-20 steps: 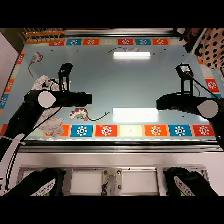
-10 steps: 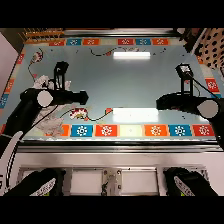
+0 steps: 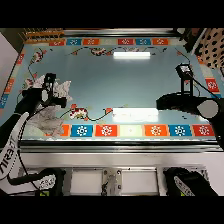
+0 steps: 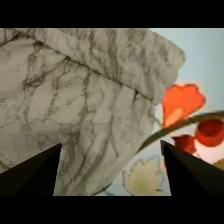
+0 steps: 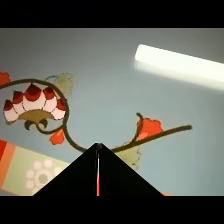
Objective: Fold the clothes and pants, and hang the long-sleeved shirts on hangers.
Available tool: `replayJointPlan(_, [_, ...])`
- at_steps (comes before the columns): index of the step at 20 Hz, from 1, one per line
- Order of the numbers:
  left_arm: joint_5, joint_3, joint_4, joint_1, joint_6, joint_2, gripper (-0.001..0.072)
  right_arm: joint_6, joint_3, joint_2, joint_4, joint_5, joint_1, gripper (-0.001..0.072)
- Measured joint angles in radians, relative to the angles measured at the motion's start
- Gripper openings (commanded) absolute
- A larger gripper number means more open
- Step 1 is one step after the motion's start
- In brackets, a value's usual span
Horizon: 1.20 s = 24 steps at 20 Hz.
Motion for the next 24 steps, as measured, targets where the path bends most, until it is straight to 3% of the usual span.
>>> replayJointPlan(2, [0.027,0.0,0.01,0.016,0.0,-0.047,0.0665,0.0,0.0,0.0,0.0,0.0,0.0,0.0032])
replayJointPlan(3, [0.039,0.0,0.014,0.02,0.0,-0.064,0.0484,0.0,0.0,0.0,0.0,0.0,0.0,0.0032])
replayJointPlan(5, [0.066,0.002,0.017,0.026,0.001,-0.085,0.004,0.0,0.0,0.0,0.0,0.0,0.0,0.0032])
replayJointPlan(6, [0.072,0.008,0.018,0.027,0.003,-0.09,0.0008,0.0,0.0,0.0,0.0,0.0,0.0,0.0032])
replayJointPlan(12, [0.053,0.169,0.018,-0.109,0.005,-0.027,0.0008,0.0,0.0,0.0,0.0,0.0,0.0,0.0031])
replayJointPlan(19, [0.133,0.34,0.013,-0.613,0.026,0.053,0.0009,-0.003,0.002,0.003,0.082,0.011,0.0,0.003])
replayJointPlan(23, [0.185,0.359,0.004,-0.846,0.014,0.008,0.0019,-0.01,0.029,0.035,-0.042,0.018,-0.047,0.003])
replayJointPlan(24, [0.201,0.362,-0.019,-0.888,0.008,-0.009,0.0229,0.009,0.035,0.049,-0.079,0.018,-0.077,0.0029])
